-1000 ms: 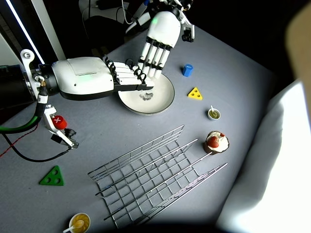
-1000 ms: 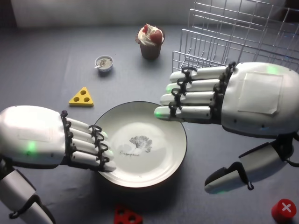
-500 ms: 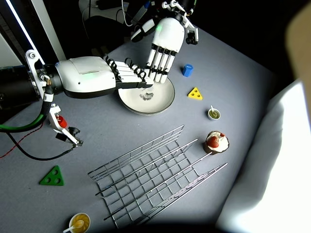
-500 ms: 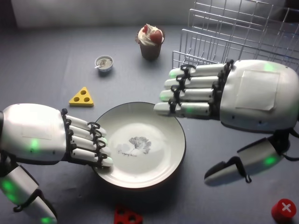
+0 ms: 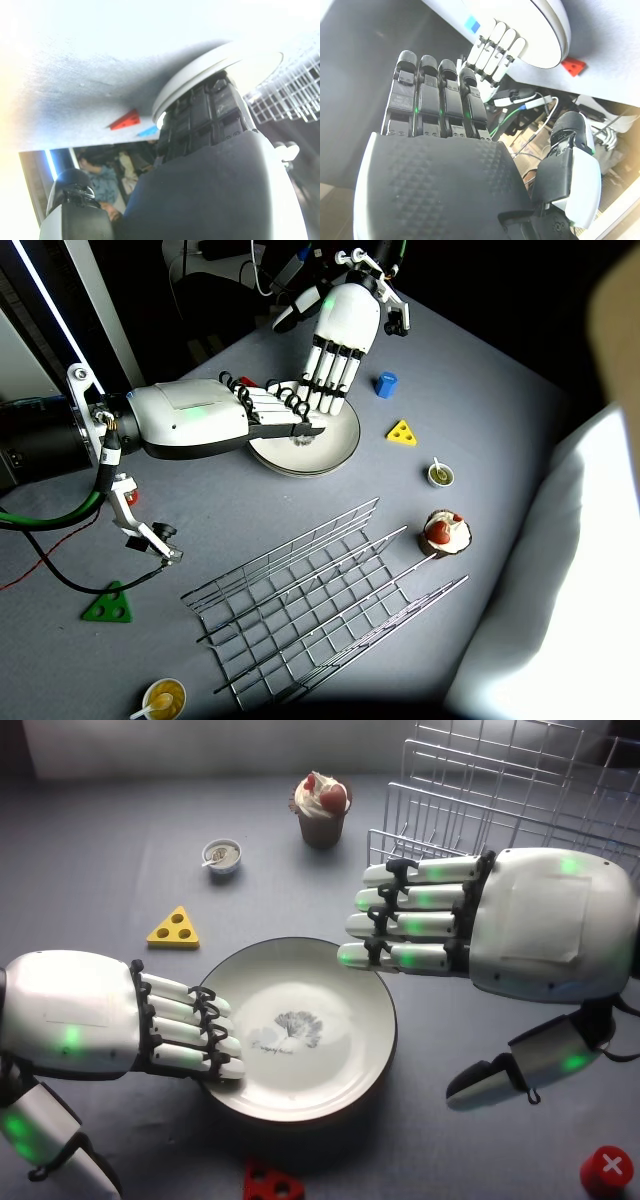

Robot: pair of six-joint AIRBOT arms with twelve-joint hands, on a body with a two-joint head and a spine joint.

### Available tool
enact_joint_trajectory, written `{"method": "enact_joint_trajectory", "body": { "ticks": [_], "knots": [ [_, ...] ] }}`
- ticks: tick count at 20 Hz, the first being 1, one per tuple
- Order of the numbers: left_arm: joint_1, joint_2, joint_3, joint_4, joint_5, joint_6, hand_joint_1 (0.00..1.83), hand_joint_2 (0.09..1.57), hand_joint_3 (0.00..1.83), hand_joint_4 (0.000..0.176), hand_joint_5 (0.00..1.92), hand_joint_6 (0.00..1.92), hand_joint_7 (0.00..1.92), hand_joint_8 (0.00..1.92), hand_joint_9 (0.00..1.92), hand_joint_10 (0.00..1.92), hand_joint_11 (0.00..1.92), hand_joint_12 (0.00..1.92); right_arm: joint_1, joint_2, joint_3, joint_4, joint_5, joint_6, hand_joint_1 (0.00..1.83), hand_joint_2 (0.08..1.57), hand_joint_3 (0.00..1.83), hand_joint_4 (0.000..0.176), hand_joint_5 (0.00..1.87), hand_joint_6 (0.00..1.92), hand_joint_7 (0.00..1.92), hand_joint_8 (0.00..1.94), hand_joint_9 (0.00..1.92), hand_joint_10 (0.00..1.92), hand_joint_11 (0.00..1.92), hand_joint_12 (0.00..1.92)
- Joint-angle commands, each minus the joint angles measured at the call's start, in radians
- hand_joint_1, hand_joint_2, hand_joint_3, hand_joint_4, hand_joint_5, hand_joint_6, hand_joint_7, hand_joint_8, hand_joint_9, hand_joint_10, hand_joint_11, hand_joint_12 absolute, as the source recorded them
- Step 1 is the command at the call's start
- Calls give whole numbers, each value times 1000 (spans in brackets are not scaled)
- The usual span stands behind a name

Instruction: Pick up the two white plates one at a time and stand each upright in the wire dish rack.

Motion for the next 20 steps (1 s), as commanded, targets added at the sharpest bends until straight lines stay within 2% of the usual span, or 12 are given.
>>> {"method": "enact_joint_trajectory", "body": {
  "ticks": [1, 5, 6, 8, 10, 11, 13, 16, 20],
  "knots": [
    [8, -11, 5, -17, 0, -5, 48, 907, 0, 0, 146, 9, 169, 7, 182, 8, 197, 11, 3, -3, -2, 17, 85, -2, 76, 924, 0, 0, 170, 5, 194, 6, 183, 9, 157, 10],
    [26, -50, -10, -49, 29, -5, 20, 918, 3, 0, 115, 1, 133, 0, 149, 0, 168, 0, 0, -5, -2, -7, 82, -6, 113, 960, 12, 0, 109, 0, 137, 0, 125, 0, 117, 2],
    [30, -60, -16, -65, 39, -5, 23, 918, 3, 0, 118, 2, 138, 2, 149, 0, 170, 1, -2, -6, -3, -7, 81, -18, 182, 972, 13, 0, 107, 1, 133, 0, 112, 0, 118, 3],
    [34, -88, -24, -100, 57, -5, 45, 916, 1, 0, 122, 3, 143, 3, 152, 1, 172, 2, -6, -8, -7, -5, 81, -41, 649, 964, 0, 0, 68, 2, 103, 1, 114, 8, 154, 18],
    [25, -116, -32, -100, 75, -5, 69, 915, 0, 0, 132, 5, 158, 7, 167, 6, 191, 9, -6, -9, -8, -2, 78, -43, 868, 957, 0, 0, 69, 5, 90, 3, 119, 9, 178, 28],
    [20, -126, -35, -95, 82, -5, 69, 915, 0, 0, 132, 5, 158, 7, 167, 6, 191, 9, -6, -10, -8, 0, 77, -43, 868, 957, 0, 0, 69, 5, 90, 3, 119, 9, 178, 28],
    [0, -152, -41, -86, 90, -5, 59, 919, 2, 0, 128, 3, 158, 6, 170, 6, 198, 12, 0, -13, -7, 2, 70, -43, 1068, 897, 0, 0, 130, 8, 119, 4, 140, 6, 203, 34],
    [-8, -164, -45, -83, 96, -5, 60, 916, 0, 0, 144, 6, 170, 7, 176, 5, 199, 11, 8, -16, -5, 2, 63, -43, 1197, 972, 16, 0, 186, 5, 161, 2, 156, 0, 214, 33],
    [-8, -167, -52, -84, 107, -5, 43, 916, 0, 0, 150, 4, 186, 7, 202, 10, 214, 16, 8, -19, -4, 2, 49, -43, 1246, 981, 10, 0, 233, 13, 188, 6, 166, 8, 215, 34]
  ]
}}
